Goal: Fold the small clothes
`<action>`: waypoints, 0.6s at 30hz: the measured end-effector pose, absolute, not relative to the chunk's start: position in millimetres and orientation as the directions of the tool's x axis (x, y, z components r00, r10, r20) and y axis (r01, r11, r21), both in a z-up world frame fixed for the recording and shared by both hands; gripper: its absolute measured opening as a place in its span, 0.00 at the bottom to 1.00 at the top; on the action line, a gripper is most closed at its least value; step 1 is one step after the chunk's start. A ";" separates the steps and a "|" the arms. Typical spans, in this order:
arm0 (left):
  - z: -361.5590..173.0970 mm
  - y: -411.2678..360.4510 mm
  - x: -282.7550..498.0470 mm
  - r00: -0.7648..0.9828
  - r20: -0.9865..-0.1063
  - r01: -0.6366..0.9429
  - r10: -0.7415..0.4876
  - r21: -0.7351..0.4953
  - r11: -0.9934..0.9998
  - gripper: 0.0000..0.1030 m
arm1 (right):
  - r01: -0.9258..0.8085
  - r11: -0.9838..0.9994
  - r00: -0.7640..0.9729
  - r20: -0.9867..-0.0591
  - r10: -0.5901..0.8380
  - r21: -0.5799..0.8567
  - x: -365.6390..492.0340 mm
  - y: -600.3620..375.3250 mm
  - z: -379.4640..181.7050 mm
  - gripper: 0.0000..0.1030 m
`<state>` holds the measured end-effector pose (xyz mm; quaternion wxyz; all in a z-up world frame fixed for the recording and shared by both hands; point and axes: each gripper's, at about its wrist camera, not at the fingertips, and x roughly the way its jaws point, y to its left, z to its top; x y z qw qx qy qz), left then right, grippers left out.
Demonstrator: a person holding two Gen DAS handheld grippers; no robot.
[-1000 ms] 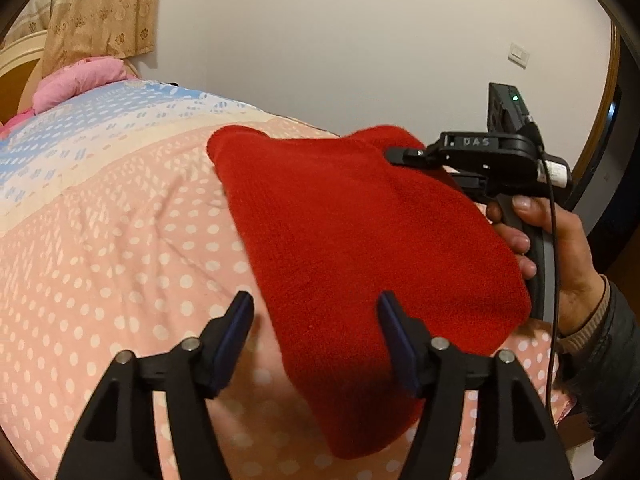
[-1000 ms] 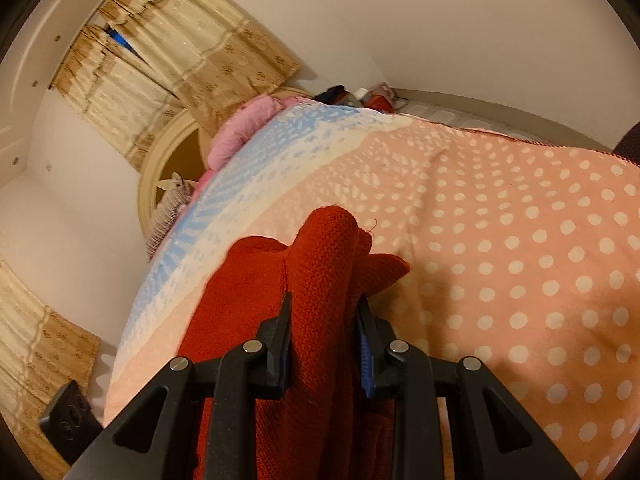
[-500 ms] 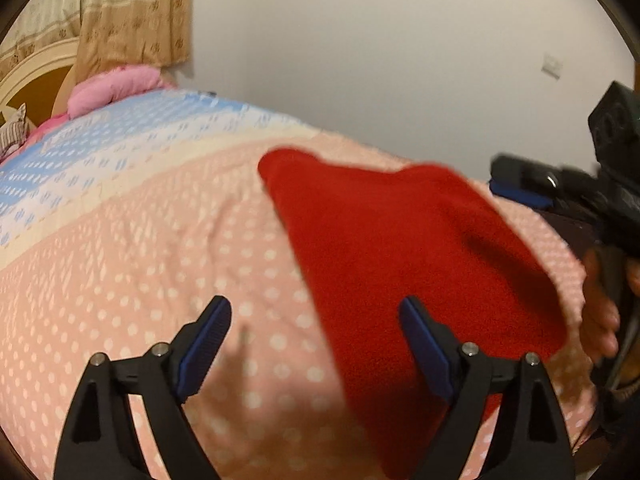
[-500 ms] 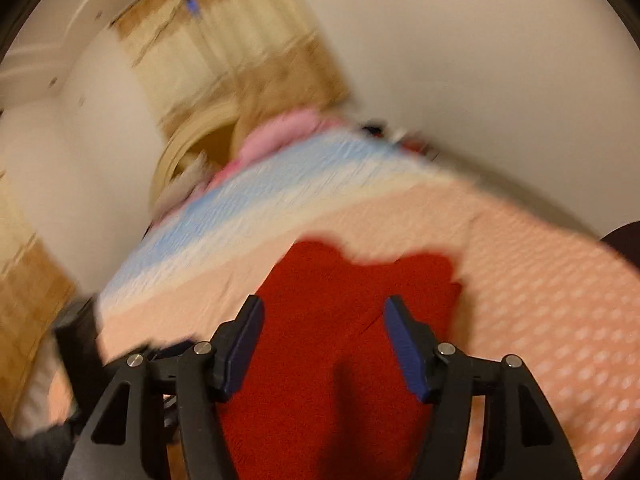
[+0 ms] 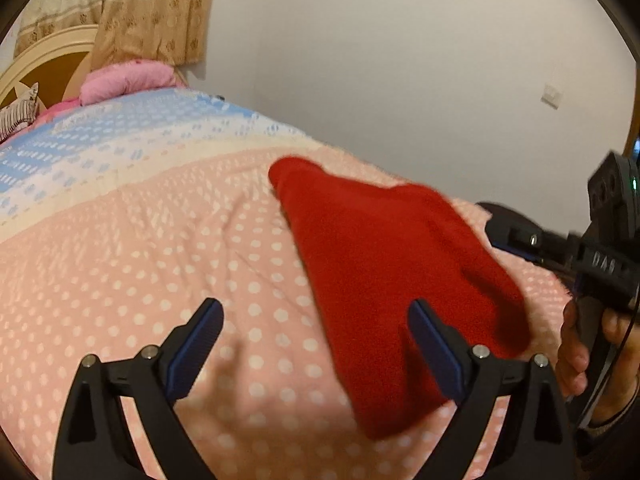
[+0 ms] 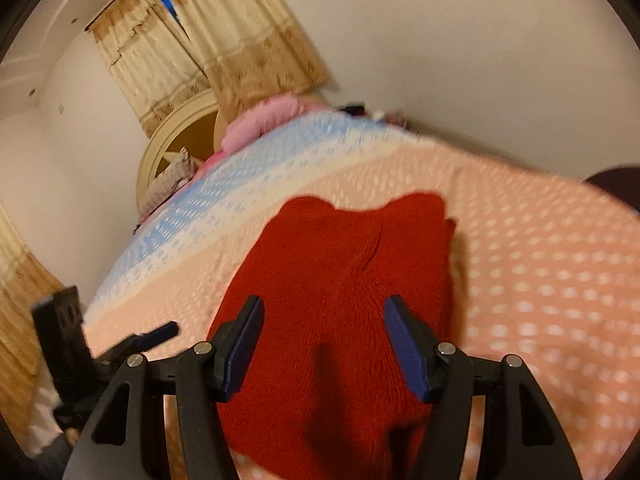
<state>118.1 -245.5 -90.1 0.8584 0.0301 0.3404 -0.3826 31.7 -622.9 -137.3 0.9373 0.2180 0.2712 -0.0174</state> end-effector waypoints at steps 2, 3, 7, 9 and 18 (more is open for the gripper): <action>-81.4 -240.3 111.6 0.481 -0.586 0.681 -0.652 -0.219 0.699 0.93 | 0.168 0.919 0.864 -0.503 0.038 0.358 17.1 -617.4 -129.2 0.62; -76.5 -238.1 107.3 0.484 -0.576 0.683 -0.659 -0.223 0.696 0.93 | 0.177 0.924 0.870 -0.492 0.013 0.338 9.6 -615.3 -124.6 0.62; -65.0 -237.3 98.0 0.491 -0.549 0.701 -0.676 -0.212 0.681 0.93 | 0.205 0.937 0.884 -0.464 -0.054 0.283 -11.8 -607.2 -112.1 0.62; -61.0 -238.8 94.3 0.498 -0.539 0.707 -0.680 -0.201 0.678 0.93 | 0.211 0.941 0.886 -0.458 -0.069 0.266 -14.2 -604.6 -107.9 0.62; -57.5 -238.7 90.9 0.508 -0.531 0.703 -0.678 -0.200 0.683 0.93 | 0.201 0.938 0.889 -0.455 -0.053 0.282 -14.7 -603.1 -109.7 0.63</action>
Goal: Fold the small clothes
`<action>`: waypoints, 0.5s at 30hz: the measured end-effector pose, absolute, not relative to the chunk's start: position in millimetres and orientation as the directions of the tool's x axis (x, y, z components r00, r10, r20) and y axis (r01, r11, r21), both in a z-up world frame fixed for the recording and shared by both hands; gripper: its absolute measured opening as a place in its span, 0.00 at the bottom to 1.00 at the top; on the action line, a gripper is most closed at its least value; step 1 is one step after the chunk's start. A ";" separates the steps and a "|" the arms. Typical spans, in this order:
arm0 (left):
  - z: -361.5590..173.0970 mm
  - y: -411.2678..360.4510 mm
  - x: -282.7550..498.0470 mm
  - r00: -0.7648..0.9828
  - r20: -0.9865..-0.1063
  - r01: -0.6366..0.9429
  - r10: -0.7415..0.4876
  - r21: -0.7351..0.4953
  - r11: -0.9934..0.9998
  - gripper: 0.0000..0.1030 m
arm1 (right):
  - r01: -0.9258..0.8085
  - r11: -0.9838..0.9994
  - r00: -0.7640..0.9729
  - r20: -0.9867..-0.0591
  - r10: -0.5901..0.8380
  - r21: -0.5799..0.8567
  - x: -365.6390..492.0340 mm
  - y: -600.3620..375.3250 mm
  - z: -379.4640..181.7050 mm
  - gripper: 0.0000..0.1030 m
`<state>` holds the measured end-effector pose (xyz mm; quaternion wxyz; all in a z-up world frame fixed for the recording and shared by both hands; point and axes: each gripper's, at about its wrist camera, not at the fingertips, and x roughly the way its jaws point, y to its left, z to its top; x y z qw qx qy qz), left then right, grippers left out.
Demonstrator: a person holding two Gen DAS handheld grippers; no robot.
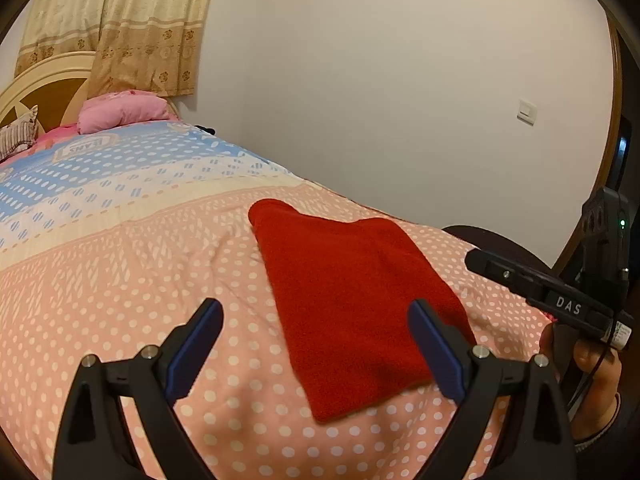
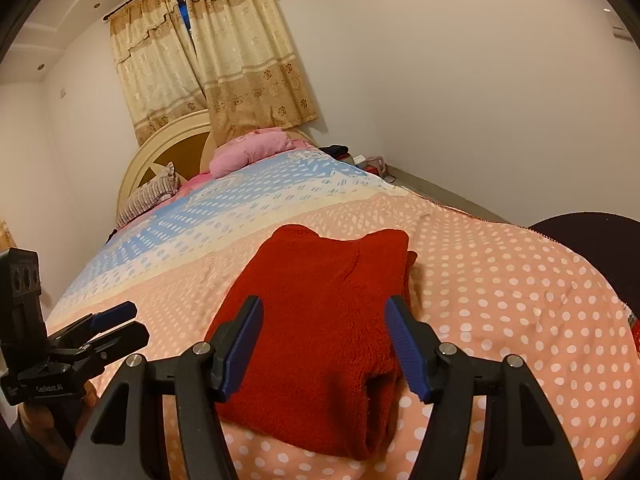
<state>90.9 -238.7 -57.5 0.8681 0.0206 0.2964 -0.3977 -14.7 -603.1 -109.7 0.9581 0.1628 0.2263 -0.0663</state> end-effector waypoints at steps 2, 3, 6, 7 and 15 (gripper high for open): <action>-58.3 -238.9 92.2 0.507 -0.533 0.700 -0.677 -0.203 0.684 0.93 | 0.198 0.938 0.889 -0.455 -0.049 0.285 -15.0 -603.7 -109.9 0.63; -58.7 -238.7 92.5 0.506 -0.534 0.700 -0.677 -0.204 0.684 0.93 | 0.198 0.938 0.890 -0.453 -0.050 0.286 -15.2 -604.1 -109.4 0.63; -59.1 -239.4 92.6 0.504 -0.536 0.700 -0.677 -0.205 0.684 0.93 | 0.199 0.935 0.890 -0.453 -0.047 0.293 -16.2 -604.4 -109.5 0.63; -59.1 -239.5 92.6 0.503 -0.536 0.702 -0.678 -0.205 0.682 0.93 | 0.200 0.934 0.889 -0.455 -0.046 0.296 -16.6 -604.8 -110.1 0.63; -59.6 -239.7 91.8 0.505 -0.536 0.701 -0.677 -0.203 0.684 0.93 | 0.196 0.933 0.891 -0.452 -0.042 0.300 -16.2 -604.5 -109.5 0.63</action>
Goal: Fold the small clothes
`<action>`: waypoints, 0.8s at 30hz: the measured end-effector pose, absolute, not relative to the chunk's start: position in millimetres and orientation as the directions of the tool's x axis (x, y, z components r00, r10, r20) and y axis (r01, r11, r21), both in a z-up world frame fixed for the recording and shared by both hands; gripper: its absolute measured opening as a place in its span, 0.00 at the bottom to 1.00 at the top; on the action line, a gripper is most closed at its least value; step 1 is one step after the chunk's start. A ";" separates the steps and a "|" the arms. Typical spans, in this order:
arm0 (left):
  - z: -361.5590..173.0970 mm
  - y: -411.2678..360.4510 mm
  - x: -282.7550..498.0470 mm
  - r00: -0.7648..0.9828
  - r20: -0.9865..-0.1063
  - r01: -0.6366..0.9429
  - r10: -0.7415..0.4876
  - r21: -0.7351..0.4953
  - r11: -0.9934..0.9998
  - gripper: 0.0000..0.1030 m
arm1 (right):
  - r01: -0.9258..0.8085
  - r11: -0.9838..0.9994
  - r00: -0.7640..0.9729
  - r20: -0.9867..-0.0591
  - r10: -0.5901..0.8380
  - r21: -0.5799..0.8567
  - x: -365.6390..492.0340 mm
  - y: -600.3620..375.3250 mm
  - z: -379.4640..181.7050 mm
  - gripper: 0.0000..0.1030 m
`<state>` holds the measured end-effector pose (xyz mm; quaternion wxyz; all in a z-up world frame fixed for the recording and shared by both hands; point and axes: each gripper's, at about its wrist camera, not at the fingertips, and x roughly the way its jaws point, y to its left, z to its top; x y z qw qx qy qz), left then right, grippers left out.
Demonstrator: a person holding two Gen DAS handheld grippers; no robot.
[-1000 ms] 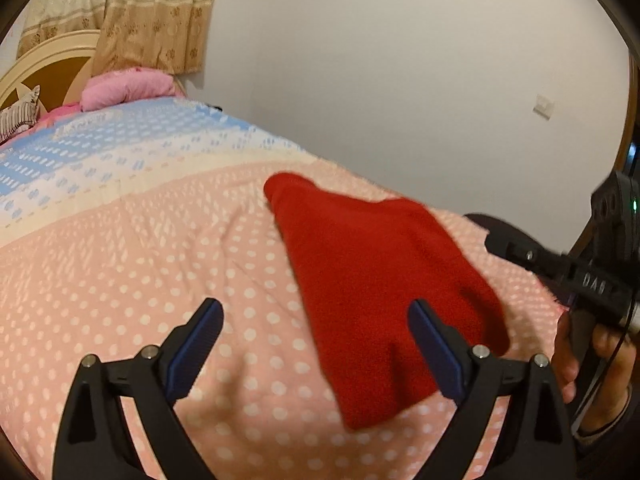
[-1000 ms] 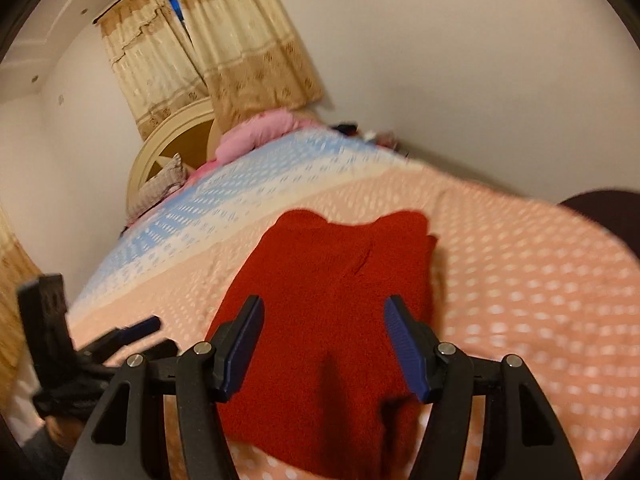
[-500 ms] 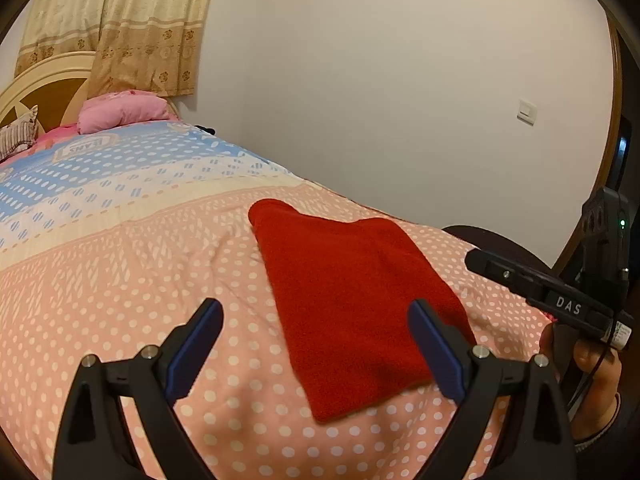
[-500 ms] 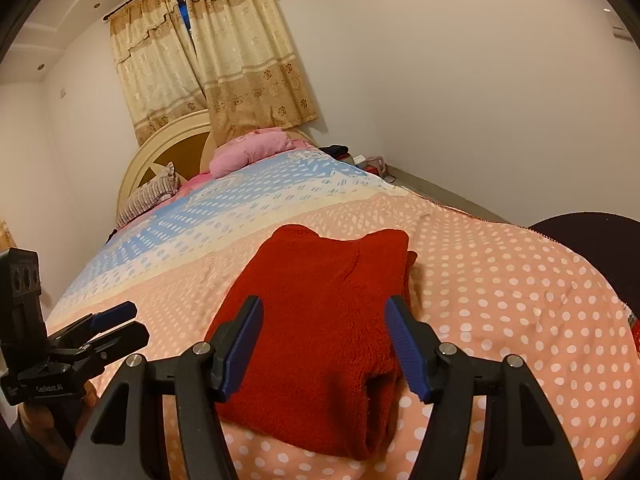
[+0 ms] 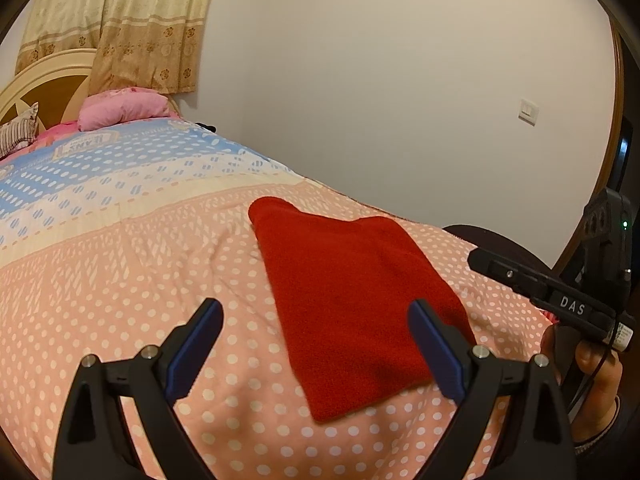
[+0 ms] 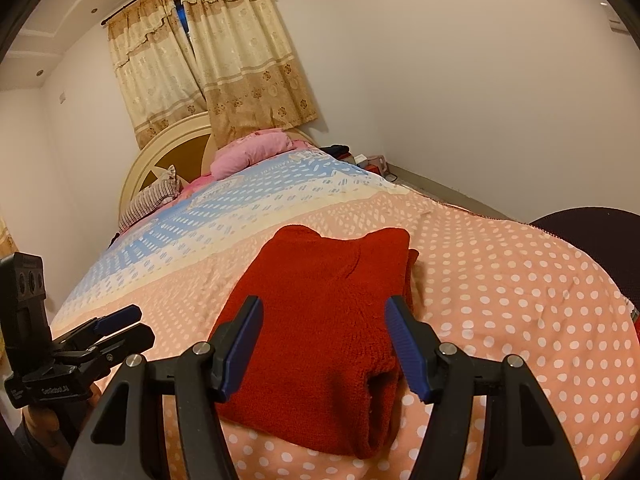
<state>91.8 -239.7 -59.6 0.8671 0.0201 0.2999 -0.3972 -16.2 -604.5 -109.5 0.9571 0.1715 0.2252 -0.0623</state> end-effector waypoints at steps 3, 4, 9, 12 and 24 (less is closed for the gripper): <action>-59.5 -239.7 92.0 0.504 -0.537 0.700 -0.677 -0.205 0.684 0.93 | 0.195 0.934 0.889 -0.457 -0.039 0.300 -14.6 -603.9 -110.8 0.63; -59.4 -239.7 92.0 0.504 -0.536 0.701 -0.677 -0.204 0.684 0.93 | 0.194 0.933 0.889 -0.457 -0.037 0.302 -14.4 -603.9 -111.1 0.63; -59.4 -239.7 92.2 0.505 -0.536 0.700 -0.677 -0.205 0.684 0.93 | 0.190 0.933 0.892 -0.451 -0.034 0.306 -14.8 -603.0 -110.4 0.63; -59.1 -239.8 91.9 0.504 -0.536 0.701 -0.677 -0.203 0.683 0.93 | 0.189 0.933 0.893 -0.448 -0.034 0.307 -14.7 -602.9 -109.9 0.63; -59.8 -241.7 90.4 0.503 -0.536 0.702 -0.678 -0.203 0.682 0.93 | 0.182 0.933 0.894 -0.447 -0.025 0.311 -15.1 -602.7 -108.2 0.63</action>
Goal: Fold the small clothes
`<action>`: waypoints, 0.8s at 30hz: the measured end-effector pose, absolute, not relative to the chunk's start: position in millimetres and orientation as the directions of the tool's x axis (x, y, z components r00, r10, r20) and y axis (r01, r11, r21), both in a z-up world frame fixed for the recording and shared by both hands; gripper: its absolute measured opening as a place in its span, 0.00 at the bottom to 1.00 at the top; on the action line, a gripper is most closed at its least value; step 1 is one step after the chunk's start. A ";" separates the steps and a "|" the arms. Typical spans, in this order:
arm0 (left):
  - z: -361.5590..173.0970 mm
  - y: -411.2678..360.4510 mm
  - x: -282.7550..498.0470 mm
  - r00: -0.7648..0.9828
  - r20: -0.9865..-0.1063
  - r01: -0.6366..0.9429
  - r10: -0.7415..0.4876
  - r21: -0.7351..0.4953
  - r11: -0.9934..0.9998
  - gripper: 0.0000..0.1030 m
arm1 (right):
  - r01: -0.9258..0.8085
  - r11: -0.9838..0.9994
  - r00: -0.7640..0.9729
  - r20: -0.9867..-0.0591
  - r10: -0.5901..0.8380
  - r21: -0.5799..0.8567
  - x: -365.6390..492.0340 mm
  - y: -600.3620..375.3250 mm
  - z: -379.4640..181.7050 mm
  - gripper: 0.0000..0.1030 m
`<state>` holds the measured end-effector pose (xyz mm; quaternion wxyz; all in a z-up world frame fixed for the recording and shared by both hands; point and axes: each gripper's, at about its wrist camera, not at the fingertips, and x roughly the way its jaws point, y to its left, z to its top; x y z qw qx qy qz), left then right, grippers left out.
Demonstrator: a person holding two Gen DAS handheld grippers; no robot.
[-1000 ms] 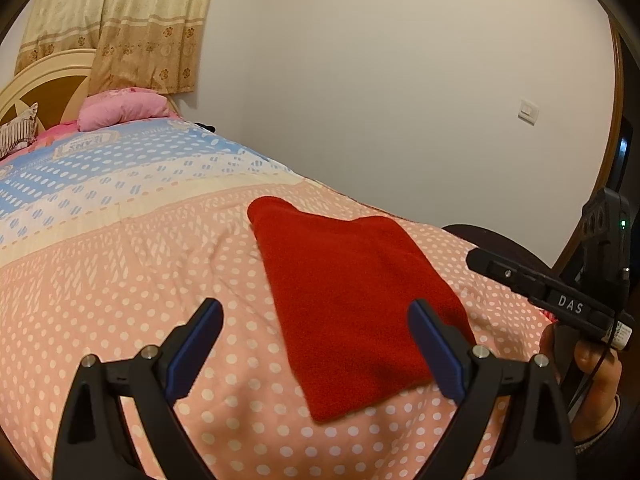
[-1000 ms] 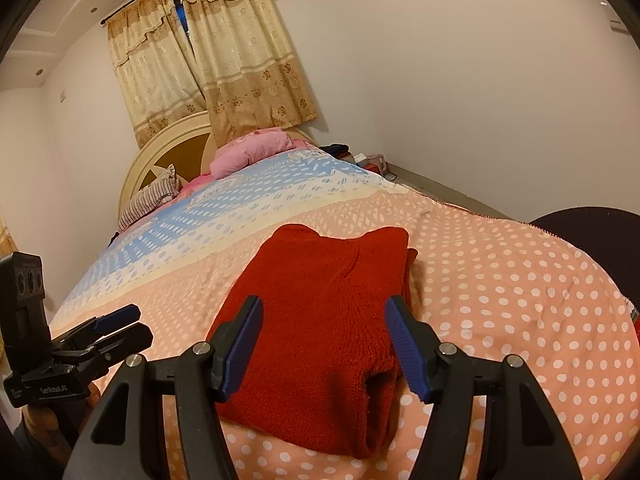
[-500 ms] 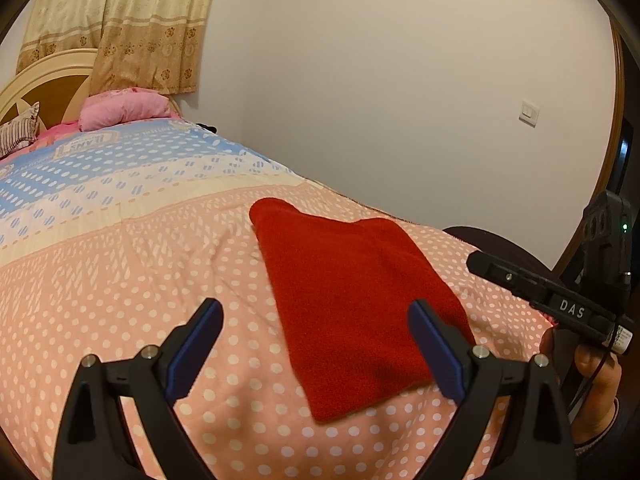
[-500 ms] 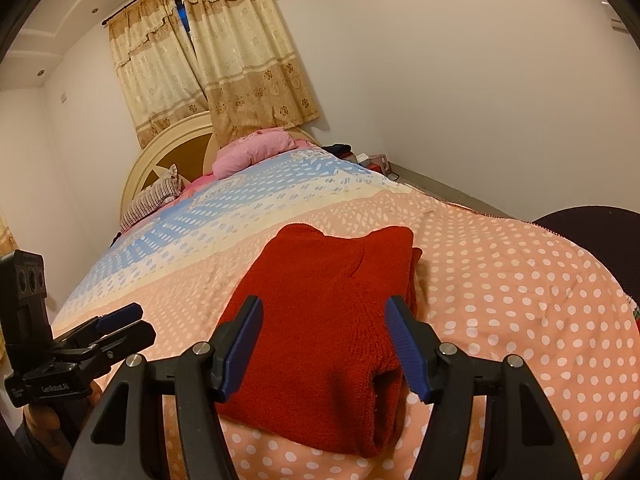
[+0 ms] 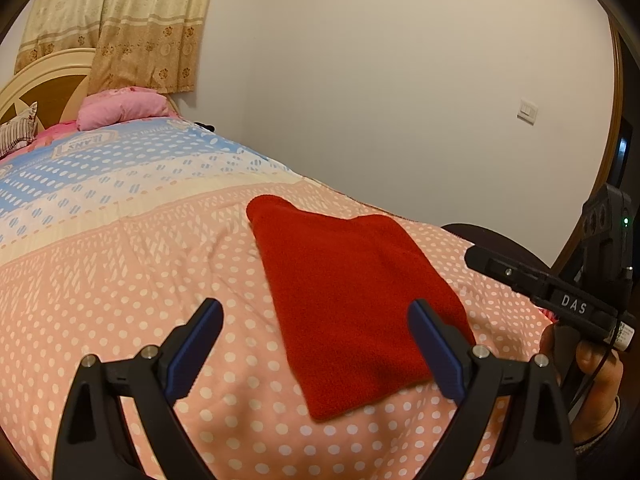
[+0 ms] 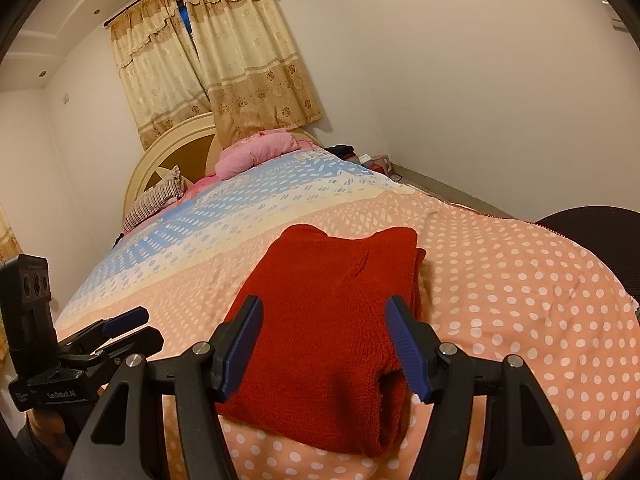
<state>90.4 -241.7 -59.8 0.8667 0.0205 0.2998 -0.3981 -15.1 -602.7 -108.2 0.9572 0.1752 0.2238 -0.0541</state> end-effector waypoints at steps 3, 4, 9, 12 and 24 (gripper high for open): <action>-60.0 -241.2 90.7 0.502 -0.536 0.702 -0.679 -0.206 0.682 0.93 | 0.182 0.933 0.894 -0.447 -0.027 0.309 -15.0 -602.7 -108.0 0.63; -60.0 -241.2 90.7 0.501 -0.536 0.703 -0.679 -0.206 0.681 0.93 | 0.181 0.934 0.895 -0.446 -0.026 0.309 -15.1 -602.9 -108.0 0.63; -61.1 -243.5 89.3 0.493 -0.539 0.707 -0.683 -0.209 0.675 0.93 | 0.179 0.934 0.895 -0.445 -0.025 0.308 -15.8 -601.7 -107.9 0.63; -60.4 -244.1 89.0 0.482 -0.538 0.713 -0.691 -0.218 0.667 0.95 | 0.178 0.935 0.896 -0.444 -0.024 0.308 -16.0 -601.4 -107.8 0.63; -54.7 -244.5 87.3 0.484 -0.528 0.718 -0.698 -0.216 0.662 1.00 | 0.171 0.937 0.903 -0.429 -0.026 0.304 -18.9 -597.6 -106.7 0.63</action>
